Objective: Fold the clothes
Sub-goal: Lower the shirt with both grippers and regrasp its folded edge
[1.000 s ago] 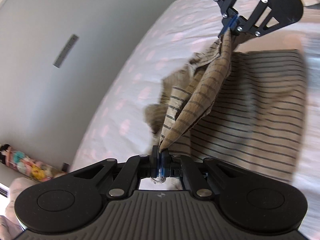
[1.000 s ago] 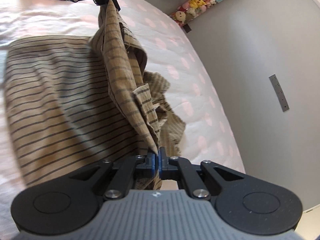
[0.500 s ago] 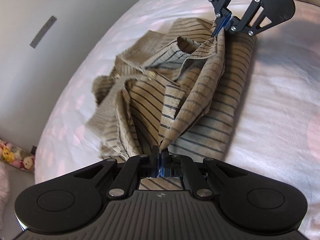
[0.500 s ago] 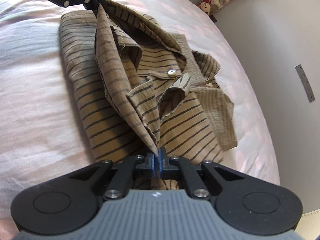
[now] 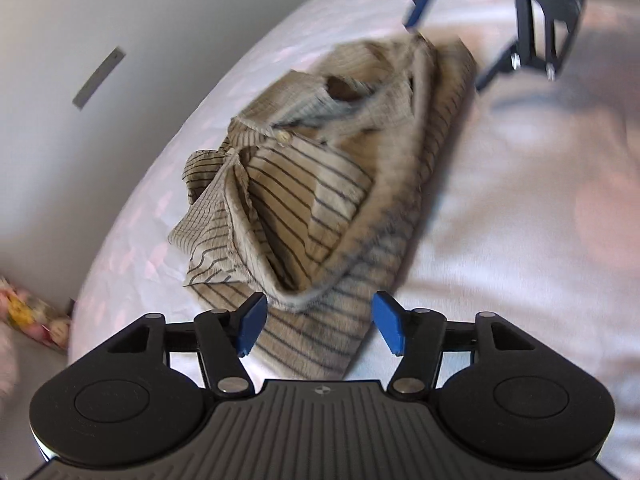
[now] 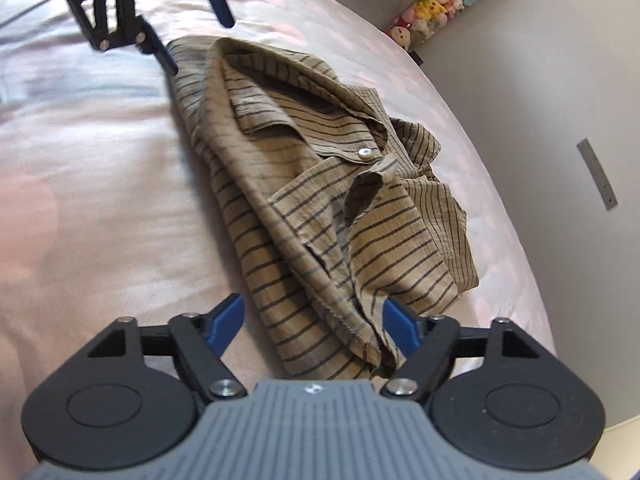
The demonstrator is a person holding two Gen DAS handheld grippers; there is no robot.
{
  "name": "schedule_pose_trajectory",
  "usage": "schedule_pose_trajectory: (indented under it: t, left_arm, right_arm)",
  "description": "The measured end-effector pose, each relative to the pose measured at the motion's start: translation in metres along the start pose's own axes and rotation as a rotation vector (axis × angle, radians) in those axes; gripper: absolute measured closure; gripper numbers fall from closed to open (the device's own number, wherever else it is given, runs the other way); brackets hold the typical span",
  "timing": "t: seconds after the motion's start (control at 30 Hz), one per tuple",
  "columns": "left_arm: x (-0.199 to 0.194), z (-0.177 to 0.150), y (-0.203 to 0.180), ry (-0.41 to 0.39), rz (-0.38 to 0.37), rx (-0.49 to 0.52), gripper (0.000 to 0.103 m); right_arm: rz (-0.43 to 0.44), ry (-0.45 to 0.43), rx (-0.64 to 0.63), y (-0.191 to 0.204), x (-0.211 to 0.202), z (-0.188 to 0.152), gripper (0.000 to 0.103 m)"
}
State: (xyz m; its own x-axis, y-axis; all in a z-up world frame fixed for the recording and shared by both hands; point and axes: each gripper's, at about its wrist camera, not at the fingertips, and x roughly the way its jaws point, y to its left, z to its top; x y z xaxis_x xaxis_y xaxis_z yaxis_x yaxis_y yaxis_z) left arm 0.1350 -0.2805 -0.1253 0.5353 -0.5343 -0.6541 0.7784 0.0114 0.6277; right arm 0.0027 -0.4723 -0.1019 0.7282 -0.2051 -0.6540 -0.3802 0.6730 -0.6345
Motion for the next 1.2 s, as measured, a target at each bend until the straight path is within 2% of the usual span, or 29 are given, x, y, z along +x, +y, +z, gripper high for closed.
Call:
schedule_pose_trajectory:
  t: [0.1, 0.23, 0.3, 0.37, 0.4, 0.43, 0.47, 0.5, 0.53, 0.57, 0.6, 0.63, 0.7, 0.8, 0.97, 1.2]
  left_arm:
    - [0.009, -0.002, -0.015, 0.017, 0.039, 0.106, 0.042]
    - [0.022, -0.001, -0.031, 0.000, 0.139, 0.228, 0.038]
    - [0.031, 0.000, -0.037, -0.008, 0.178, 0.271, 0.038]
    - [0.036, 0.001, -0.037, -0.029, 0.187, 0.270, 0.040]
    - [0.039, 0.002, -0.037, -0.039, 0.186, 0.262, 0.043]
    - [0.042, 0.003, -0.035, -0.041, 0.175, 0.246, 0.051]
    - [0.045, 0.005, -0.034, -0.036, 0.172, 0.231, 0.058]
    - [0.047, 0.007, -0.032, -0.031, 0.170, 0.215, 0.059]
    - [0.050, 0.010, -0.031, -0.026, 0.167, 0.200, 0.068]
    - [0.050, 0.012, -0.030, -0.018, 0.162, 0.189, 0.077]
    - [0.049, 0.014, -0.028, -0.011, 0.148, 0.181, 0.081]
    - [0.047, 0.016, -0.027, -0.006, 0.136, 0.175, 0.088]
    - [0.040, 0.020, -0.022, -0.002, 0.116, 0.172, 0.093]
    - [0.027, 0.026, -0.010, -0.007, 0.105, 0.166, 0.097]
    - [-0.004, 0.035, 0.001, -0.018, 0.113, 0.160, 0.098]
    - [-0.077, 0.028, -0.023, -0.033, 0.071, 0.185, 0.098]
  right_arm:
    - [-0.043, 0.023, -0.089, 0.016, 0.002, -0.004, 0.020]
    - [-0.120, 0.030, -0.146, 0.028, 0.014, -0.004, 0.021]
    - [-0.156, 0.028, -0.154, 0.031, 0.021, -0.003, 0.022]
    - [-0.190, 0.022, -0.146, 0.030, 0.029, -0.001, 0.022]
    - [-0.203, 0.021, -0.140, 0.030, 0.033, 0.000, 0.025]
    - [-0.208, 0.022, -0.127, 0.028, 0.037, 0.001, 0.029]
    - [-0.211, 0.025, -0.117, 0.027, 0.041, 0.002, 0.039]
    - [-0.212, 0.030, -0.120, 0.028, 0.044, 0.003, 0.049]
    - [-0.217, 0.034, -0.139, 0.032, 0.046, 0.003, 0.054]
    - [-0.221, 0.037, -0.157, 0.035, 0.049, 0.004, 0.065]
    - [-0.222, 0.040, -0.167, 0.036, 0.049, 0.005, 0.073]
    - [-0.217, 0.041, -0.155, 0.033, 0.047, 0.006, 0.074]
    - [-0.207, 0.043, -0.132, 0.025, 0.042, 0.010, 0.084]
    - [-0.193, 0.045, -0.096, 0.013, 0.034, 0.015, 0.093]
    - [-0.179, 0.033, -0.037, -0.005, -0.004, 0.030, 0.095]
    - [-0.112, 0.049, 0.004, 0.028, -0.078, 0.029, 0.095]
